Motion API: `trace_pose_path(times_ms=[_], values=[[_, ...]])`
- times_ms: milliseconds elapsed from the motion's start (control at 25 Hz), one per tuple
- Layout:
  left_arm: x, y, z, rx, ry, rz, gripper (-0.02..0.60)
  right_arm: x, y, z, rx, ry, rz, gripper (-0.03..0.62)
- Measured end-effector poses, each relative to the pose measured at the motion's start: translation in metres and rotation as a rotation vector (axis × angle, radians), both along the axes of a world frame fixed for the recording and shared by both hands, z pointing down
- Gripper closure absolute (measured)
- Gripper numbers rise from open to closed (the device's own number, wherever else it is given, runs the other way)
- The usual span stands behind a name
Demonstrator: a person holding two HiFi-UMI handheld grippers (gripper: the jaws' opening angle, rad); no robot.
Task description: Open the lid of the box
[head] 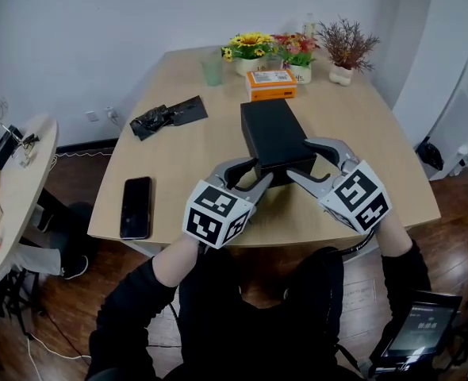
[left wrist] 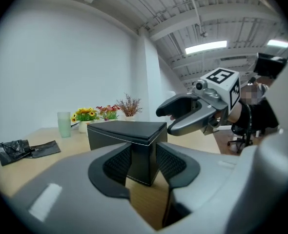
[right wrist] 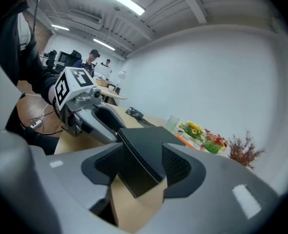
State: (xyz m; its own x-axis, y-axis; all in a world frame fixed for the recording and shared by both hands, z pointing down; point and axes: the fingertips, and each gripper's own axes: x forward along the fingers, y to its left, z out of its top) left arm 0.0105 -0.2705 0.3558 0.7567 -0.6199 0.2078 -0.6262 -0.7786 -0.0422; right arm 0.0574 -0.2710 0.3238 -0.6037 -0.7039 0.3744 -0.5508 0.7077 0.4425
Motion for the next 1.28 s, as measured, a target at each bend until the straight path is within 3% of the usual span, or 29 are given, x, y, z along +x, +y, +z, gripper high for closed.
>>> trace_pose_path(times_ms=[120, 240, 280, 320, 480, 720, 800, 960, 1000, 1040, 1080, 1120, 1200, 1280], values=[[-0.001, -0.002, 0.0, 0.002, -0.007, -0.015, 0.443, 0.042, -0.02, 0.011, -0.077, -0.084, 0.132, 0.328], [-0.001, -0.002, 0.0, 0.001, -0.009, -0.029, 0.445, 0.045, -0.022, 0.035, -0.217, -0.148, 0.117, 0.326], [-0.001, -0.002, -0.001, 0.005, -0.015, -0.035, 0.445, 0.041, -0.02, 0.042, -0.242, -0.159, 0.102, 0.369], [-0.001, -0.002, -0.002, 0.016, -0.027, -0.044, 0.445, 0.038, -0.018, 0.045, -0.248, -0.166, 0.095, 0.41], [-0.005, -0.003, -0.006, 0.074, -0.104, -0.066, 0.446, 0.035, -0.017, 0.048, -0.219, -0.157, 0.111, 0.427], [0.0, -0.002, -0.011, 0.24, -0.279, -0.099, 0.442, 0.037, -0.017, 0.05, -0.21, -0.119, 0.11, 0.442], [0.003, 0.002, -0.015, 0.347, -0.336, -0.091, 0.443, 0.037, -0.016, 0.05, -0.213, -0.119, 0.112, 0.446], [0.035, 0.028, -0.034, 0.739, -0.534, -0.012, 0.479, 0.032, -0.014, 0.049, -0.215, -0.115, 0.099, 0.456], [0.038, 0.03, -0.037, 0.765, -0.568, -0.024, 0.479, 0.031, -0.013, 0.049, -0.21, -0.11, 0.098, 0.456], [0.037, 0.029, -0.039, 0.732, -0.564, -0.047, 0.479, 0.031, -0.012, 0.049, -0.205, -0.103, 0.097, 0.456], [0.031, 0.027, -0.039, 0.645, -0.518, -0.067, 0.479, 0.031, -0.011, 0.05, -0.199, -0.095, 0.095, 0.457], [0.023, 0.023, -0.038, 0.518, -0.442, -0.076, 0.469, 0.032, -0.011, 0.051, -0.192, -0.085, 0.093, 0.463], [0.008, 0.012, -0.029, 0.222, -0.255, -0.071, 0.352, 0.034, -0.011, 0.052, -0.178, -0.066, 0.088, 0.477], [0.0, 0.001, -0.02, 0.007, -0.11, -0.073, 0.334, 0.036, -0.011, 0.053, -0.177, -0.058, 0.09, 0.479]])
